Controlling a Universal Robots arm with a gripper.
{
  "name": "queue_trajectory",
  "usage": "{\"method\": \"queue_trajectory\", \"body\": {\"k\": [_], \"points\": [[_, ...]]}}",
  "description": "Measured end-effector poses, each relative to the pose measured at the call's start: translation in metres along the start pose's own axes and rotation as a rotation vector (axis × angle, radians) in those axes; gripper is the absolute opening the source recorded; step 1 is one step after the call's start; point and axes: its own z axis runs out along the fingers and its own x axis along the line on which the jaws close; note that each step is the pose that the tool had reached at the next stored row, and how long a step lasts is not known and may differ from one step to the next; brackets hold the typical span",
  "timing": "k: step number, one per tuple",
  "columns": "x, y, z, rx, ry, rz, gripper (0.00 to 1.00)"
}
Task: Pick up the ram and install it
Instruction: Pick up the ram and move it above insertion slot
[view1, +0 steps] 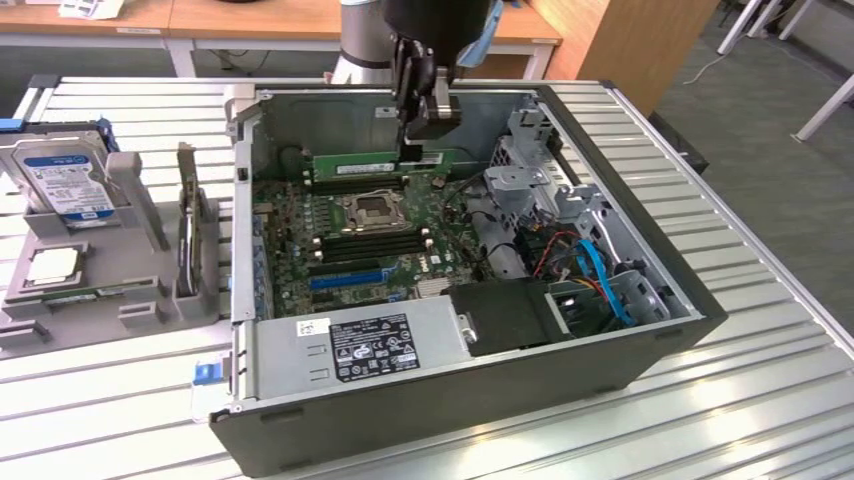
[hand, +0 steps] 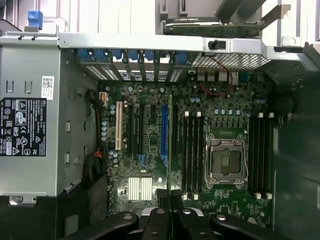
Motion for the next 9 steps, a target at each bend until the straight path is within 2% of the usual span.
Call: {"method": "queue_trajectory", "body": {"k": [5, 7, 9], "points": [[0.000, -0.0001, 0.0000, 0.0000, 0.0000, 0.000, 0.12], [-0.012, -0.0001, 0.0009, 0.0001, 0.0000, 0.000, 0.12], [-0.016, 0.0000, 0.0013, 0.0001, -0.0001, 0.000, 0.12]]}}
